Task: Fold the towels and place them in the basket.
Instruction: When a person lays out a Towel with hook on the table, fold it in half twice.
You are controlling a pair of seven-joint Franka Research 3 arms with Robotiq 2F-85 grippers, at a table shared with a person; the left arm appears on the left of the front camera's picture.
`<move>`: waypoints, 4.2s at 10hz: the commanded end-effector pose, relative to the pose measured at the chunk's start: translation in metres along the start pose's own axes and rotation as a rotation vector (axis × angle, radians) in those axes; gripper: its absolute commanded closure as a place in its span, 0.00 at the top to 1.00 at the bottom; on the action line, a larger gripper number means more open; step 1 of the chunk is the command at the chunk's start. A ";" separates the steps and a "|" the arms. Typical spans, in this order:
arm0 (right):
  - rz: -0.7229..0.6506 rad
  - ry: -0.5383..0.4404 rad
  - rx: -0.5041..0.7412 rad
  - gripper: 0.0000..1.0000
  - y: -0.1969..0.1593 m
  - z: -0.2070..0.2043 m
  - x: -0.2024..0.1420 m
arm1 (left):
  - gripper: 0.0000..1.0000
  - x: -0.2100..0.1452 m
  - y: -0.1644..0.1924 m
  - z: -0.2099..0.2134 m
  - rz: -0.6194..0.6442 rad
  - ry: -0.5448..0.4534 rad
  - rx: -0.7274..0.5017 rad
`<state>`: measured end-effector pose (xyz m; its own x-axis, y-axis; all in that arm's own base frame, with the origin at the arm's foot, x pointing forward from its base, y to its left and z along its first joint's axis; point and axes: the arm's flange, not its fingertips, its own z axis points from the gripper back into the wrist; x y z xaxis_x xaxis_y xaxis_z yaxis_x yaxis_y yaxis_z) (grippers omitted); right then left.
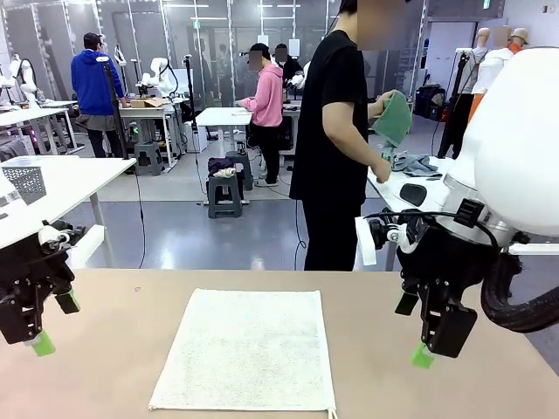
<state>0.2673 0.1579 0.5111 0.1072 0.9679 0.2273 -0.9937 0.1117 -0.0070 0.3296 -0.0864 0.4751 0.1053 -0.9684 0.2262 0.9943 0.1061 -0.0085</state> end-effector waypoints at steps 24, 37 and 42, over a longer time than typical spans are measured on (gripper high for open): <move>-0.020 0.169 -0.070 1.00 0.016 -0.134 0.071 | 1.00 0.112 -0.049 -0.118 -0.145 0.289 0.187; -0.022 0.163 -0.031 1.00 -0.012 -0.162 0.087 | 1.00 0.104 -0.005 -0.116 -0.091 0.228 0.130; -0.019 0.149 -0.036 1.00 -0.016 -0.168 0.080 | 1.00 0.103 -0.010 -0.142 -0.150 0.126 0.135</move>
<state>0.2952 0.2765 0.3712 0.1360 0.9884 0.0683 -0.9898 0.1385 -0.0341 0.3394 -0.2251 0.3783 -0.0097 -0.9996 0.0254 0.9892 -0.0059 0.1467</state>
